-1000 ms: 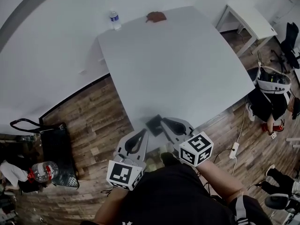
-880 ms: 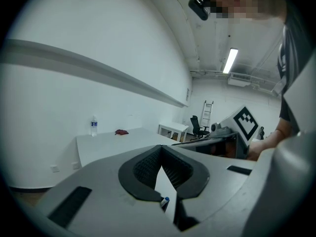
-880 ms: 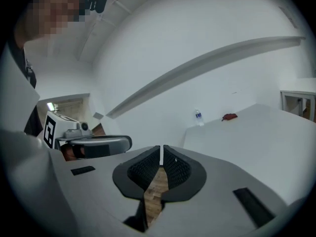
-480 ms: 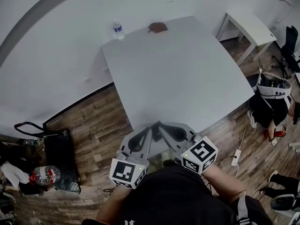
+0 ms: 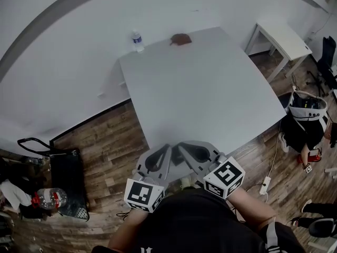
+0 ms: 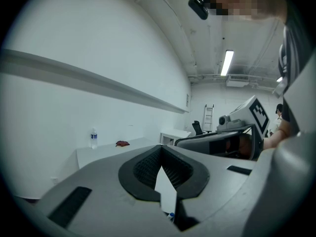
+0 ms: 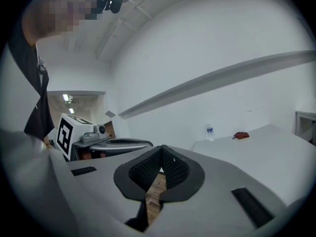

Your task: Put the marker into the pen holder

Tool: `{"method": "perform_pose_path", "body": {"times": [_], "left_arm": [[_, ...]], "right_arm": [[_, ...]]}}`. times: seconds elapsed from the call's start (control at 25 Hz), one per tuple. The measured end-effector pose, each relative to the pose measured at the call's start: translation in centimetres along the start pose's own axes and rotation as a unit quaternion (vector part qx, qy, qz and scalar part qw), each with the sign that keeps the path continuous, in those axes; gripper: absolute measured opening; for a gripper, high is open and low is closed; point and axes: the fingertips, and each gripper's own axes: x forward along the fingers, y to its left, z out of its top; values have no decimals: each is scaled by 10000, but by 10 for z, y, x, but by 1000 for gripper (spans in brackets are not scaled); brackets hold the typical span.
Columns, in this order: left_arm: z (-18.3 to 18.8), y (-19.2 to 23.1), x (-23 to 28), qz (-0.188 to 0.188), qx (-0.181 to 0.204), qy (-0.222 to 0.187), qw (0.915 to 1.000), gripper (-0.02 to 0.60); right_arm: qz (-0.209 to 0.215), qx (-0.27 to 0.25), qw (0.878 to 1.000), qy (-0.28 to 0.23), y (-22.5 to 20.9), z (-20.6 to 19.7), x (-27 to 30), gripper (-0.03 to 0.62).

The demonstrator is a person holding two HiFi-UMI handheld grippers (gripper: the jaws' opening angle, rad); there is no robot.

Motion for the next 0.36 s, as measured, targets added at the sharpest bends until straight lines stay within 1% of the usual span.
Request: {"method": "perform_pose_path", "body": {"times": [0.36], "left_arm": [[7, 7, 3, 31, 24, -78, 10000, 6]], "right_arm": [[24, -43, 10000, -10, -4, 5, 9, 15]]}}
